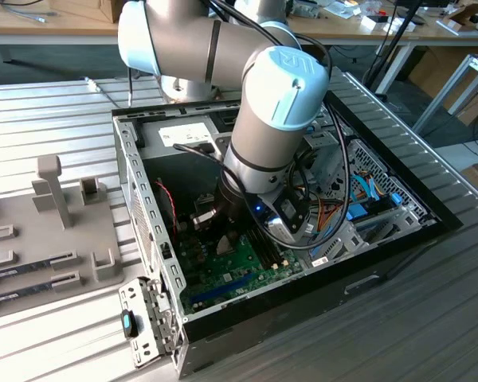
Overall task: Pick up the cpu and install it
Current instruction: 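Place the cpu into insertion slot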
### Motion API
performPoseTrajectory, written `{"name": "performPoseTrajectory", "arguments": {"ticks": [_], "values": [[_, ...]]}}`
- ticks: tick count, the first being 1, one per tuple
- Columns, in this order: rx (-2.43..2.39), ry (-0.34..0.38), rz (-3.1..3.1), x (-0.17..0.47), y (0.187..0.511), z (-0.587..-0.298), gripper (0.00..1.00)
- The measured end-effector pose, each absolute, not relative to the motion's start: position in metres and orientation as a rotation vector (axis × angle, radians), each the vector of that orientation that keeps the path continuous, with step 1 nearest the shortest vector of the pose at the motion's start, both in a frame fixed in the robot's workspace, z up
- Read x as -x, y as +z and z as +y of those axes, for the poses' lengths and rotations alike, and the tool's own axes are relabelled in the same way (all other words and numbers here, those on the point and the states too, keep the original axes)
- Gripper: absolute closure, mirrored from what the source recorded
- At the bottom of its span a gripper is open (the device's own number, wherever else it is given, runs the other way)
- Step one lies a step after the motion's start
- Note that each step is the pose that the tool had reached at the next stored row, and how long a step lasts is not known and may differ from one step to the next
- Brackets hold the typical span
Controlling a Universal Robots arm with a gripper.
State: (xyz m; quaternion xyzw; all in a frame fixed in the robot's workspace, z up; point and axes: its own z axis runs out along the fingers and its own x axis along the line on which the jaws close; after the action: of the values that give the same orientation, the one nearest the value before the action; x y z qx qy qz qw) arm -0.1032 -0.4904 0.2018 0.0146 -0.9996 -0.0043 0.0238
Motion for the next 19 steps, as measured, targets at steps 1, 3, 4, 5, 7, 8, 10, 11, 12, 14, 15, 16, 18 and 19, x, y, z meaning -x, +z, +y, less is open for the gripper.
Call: {"name": "performPoseTrajectory", "arguments": {"ticks": [1, 3, 4, 5, 7, 8, 10, 11, 12, 14, 15, 16, 18, 19], "values": [[-0.046, -0.013, -3.094, 0.1032, 0.2017, -0.4904, 0.54], [-0.046, -0.013, -3.094, 0.1032, 0.2015, -0.4904, 0.54], [-0.046, -0.013, -3.094, 0.1032, 0.2015, -0.4904, 0.54], [-0.046, -0.013, -3.094, 0.1031, 0.2015, -0.4904, 0.54], [-0.046, -0.013, -3.094, 0.1032, 0.2016, -0.4904, 0.55], [-0.047, -0.013, -3.094, 0.1031, 0.2016, -0.4904, 0.58], [-0.047, -0.013, -3.094, 0.1031, 0.2016, -0.4904, 0.60], [-0.047, -0.013, -3.094, 0.1032, 0.2016, -0.4904, 0.60], [-0.047, -0.013, -3.094, 0.1032, 0.2015, -0.4904, 0.60], [-0.047, -0.013, -3.094, 0.1031, 0.2015, -0.4904, 0.60], [-0.047, -0.013, -3.094, 0.1032, 0.2015, -0.4904, 0.60], [-0.047, -0.013, -3.094, 0.1031, 0.2015, -0.4904, 0.60], [-0.047, -0.013, -3.094, 0.1031, 0.2015, -0.4904, 0.60], [-0.047, -0.013, -3.094, 0.1031, 0.2015, -0.4904, 0.60]]}}
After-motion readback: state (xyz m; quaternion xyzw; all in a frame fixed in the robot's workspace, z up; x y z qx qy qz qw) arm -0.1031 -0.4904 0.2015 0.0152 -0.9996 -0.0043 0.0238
